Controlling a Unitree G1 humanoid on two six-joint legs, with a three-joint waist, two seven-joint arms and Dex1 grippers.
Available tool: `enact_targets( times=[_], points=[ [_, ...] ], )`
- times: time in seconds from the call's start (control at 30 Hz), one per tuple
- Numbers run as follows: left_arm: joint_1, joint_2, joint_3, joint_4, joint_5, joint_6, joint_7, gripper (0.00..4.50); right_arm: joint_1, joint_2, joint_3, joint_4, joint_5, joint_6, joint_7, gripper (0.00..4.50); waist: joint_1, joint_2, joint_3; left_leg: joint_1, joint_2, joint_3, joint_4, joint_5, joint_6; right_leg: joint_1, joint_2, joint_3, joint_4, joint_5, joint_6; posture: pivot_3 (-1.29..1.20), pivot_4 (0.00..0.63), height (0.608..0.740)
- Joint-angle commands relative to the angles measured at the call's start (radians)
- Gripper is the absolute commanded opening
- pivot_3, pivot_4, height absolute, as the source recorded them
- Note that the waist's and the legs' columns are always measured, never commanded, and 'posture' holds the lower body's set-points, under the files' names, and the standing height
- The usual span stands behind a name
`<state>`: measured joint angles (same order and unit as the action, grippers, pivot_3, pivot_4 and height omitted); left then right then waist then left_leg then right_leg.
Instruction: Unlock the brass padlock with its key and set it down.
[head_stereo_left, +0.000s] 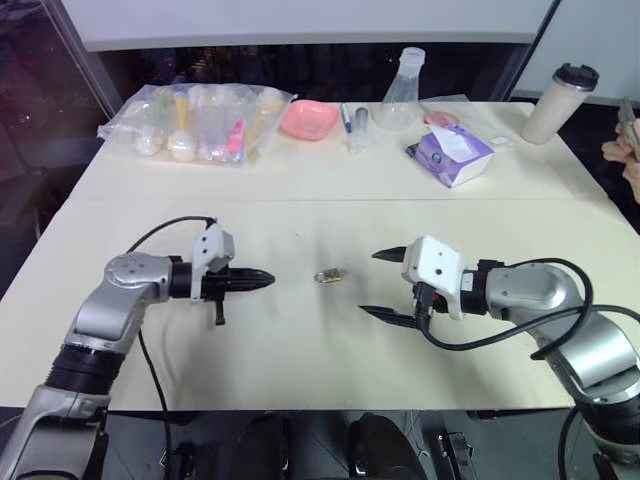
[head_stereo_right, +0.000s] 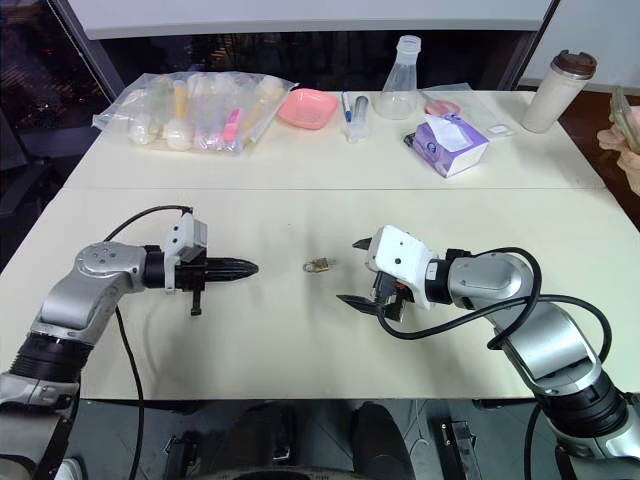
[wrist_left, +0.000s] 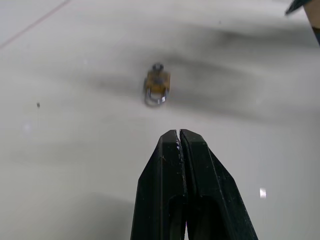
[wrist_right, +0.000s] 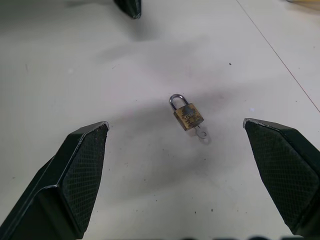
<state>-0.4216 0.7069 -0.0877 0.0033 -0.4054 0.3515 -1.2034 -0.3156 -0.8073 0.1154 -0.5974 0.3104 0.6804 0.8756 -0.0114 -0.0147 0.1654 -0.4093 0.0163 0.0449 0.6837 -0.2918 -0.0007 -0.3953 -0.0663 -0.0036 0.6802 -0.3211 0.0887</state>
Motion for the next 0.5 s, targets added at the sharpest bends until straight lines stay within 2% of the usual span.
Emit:
enact_targets(
  times=[0.03, 0.5],
  points=[
    [-0.019, 0.007, 0.036, -0.064, -0.029, 0.045, 0.020, 0.00, -0.007, -0.010, 0.003, -0.002, -0.004, -0.016, 0.003, 4.47, 0.000, 0.000, 0.000, 0.000, 0.000, 0.000, 0.000, 0.000, 0.000, 0.000, 0.000, 0.000, 0.000, 0.000, 0.000, 0.00, 0.150, 0.715],
    [-0.062, 0.006, 0.018, -0.201, -0.050, 0.213, 0.099, 0.00, 0.024, -0.012, -0.002, 0.002, -0.023, -0.036, -0.005, 4.47, 0.000, 0.000, 0.000, 0.000, 0.000, 0.000, 0.000, 0.000, 0.000, 0.000, 0.001, 0.000, 0.000, 0.000, 0.000, 0.00, 0.150, 0.715]
  ],
)
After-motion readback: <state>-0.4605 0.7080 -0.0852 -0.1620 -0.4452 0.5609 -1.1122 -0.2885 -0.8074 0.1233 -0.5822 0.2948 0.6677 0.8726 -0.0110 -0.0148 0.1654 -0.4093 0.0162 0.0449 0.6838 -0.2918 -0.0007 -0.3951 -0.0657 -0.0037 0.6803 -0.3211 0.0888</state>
